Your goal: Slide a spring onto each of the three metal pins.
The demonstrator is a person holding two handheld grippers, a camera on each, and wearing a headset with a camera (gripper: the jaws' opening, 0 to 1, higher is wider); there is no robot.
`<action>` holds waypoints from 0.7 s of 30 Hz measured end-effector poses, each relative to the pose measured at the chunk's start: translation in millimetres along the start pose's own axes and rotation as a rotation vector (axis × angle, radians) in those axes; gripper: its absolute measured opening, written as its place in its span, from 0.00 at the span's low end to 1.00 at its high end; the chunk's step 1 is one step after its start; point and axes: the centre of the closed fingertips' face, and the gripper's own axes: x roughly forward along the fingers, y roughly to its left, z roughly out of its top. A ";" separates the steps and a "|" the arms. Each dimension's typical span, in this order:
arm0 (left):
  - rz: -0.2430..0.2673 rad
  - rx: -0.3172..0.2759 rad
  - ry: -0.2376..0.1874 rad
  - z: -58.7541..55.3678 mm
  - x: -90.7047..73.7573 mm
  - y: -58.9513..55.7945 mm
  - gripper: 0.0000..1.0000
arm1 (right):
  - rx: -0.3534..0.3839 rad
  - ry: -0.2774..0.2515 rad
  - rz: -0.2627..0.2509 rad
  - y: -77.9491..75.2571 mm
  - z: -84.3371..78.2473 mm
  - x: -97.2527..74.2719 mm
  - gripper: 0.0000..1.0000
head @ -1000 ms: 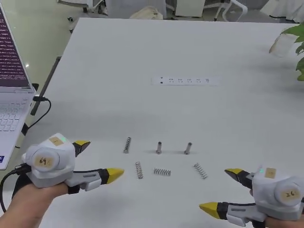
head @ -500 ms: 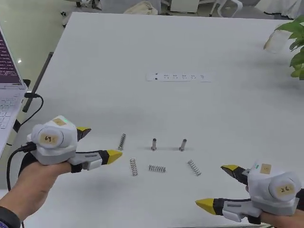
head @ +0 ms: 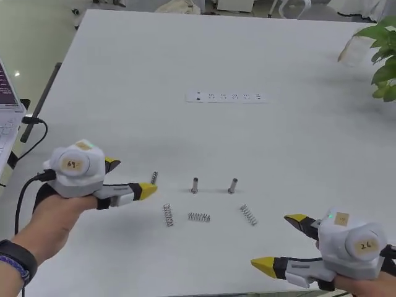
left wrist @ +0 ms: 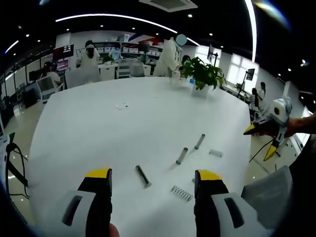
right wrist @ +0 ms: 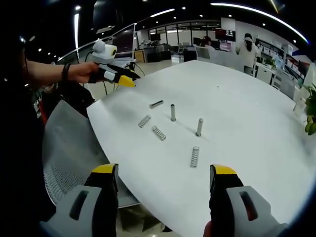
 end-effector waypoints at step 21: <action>0.015 -0.058 0.044 -9.8 39.2 4.4 0.48 | 0.033 0.001 -0.018 -7.2 -3.0 -1.9 0.72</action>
